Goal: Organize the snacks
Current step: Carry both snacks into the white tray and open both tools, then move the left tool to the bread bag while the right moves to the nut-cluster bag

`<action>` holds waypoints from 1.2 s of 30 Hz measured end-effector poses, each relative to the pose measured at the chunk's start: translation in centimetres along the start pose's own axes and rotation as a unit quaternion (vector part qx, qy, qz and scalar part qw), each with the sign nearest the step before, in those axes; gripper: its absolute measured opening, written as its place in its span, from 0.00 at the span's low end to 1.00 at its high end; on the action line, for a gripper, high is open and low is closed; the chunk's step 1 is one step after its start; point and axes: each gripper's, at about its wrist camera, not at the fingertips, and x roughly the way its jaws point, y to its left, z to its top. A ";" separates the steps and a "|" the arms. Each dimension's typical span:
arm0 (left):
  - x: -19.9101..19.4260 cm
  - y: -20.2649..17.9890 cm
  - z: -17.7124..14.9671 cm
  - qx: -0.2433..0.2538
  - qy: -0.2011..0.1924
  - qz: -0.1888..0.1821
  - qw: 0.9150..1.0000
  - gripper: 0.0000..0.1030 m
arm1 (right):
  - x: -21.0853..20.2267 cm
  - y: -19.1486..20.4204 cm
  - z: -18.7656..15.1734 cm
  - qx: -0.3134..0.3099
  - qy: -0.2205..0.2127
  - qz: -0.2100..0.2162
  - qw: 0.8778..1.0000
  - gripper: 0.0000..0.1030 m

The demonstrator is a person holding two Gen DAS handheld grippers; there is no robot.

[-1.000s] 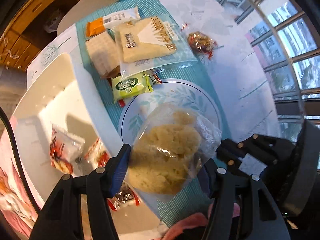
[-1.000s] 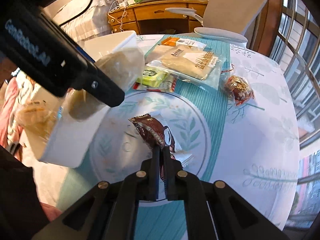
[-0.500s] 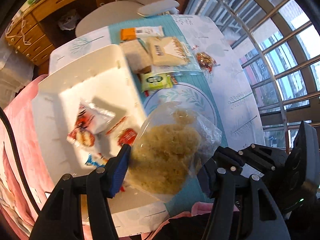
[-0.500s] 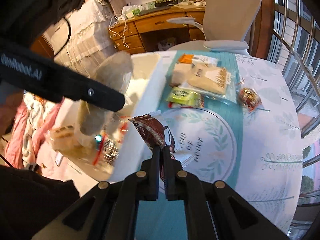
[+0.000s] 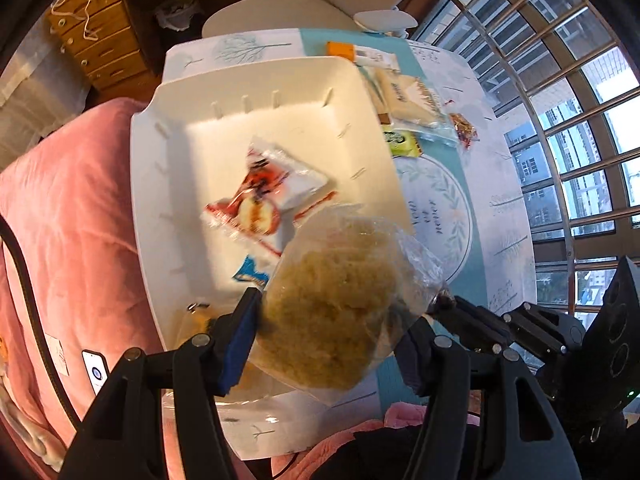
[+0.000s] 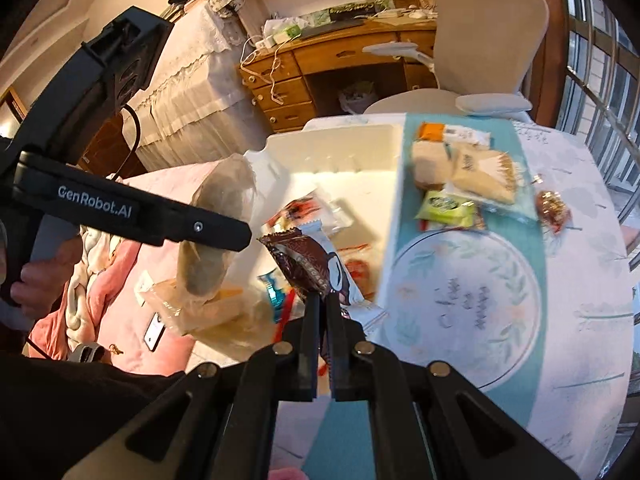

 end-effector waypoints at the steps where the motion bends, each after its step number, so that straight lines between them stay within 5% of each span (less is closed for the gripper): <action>1: 0.1 0.5 -0.2 -0.003 0.001 -0.004 1.000 0.58 | 0.3 0.6 -0.2 0.000 0.005 -0.001 1.000 0.03; 5: 0.5 2.4 -1.2 -0.008 0.001 -0.018 1.000 0.62 | 1.6 2.4 -0.8 -0.003 0.027 -0.015 1.000 0.04; 7: 0.6 3.2 -1.5 -0.019 -0.001 -0.025 0.999 0.74 | 2.1 2.9 -1.1 -0.001 0.037 -0.033 0.999 0.07; 19: 0.3 4.1 -2.1 -0.029 -0.009 -0.047 0.998 0.80 | 1.5 3.1 -1.7 0.021 0.054 -0.071 0.996 0.12; 36: 1.4 -3.9 -1.6 0.002 -0.022 -0.048 0.999 0.80 | -1.2 -4.8 -3.1 0.110 0.056 -0.095 0.988 0.32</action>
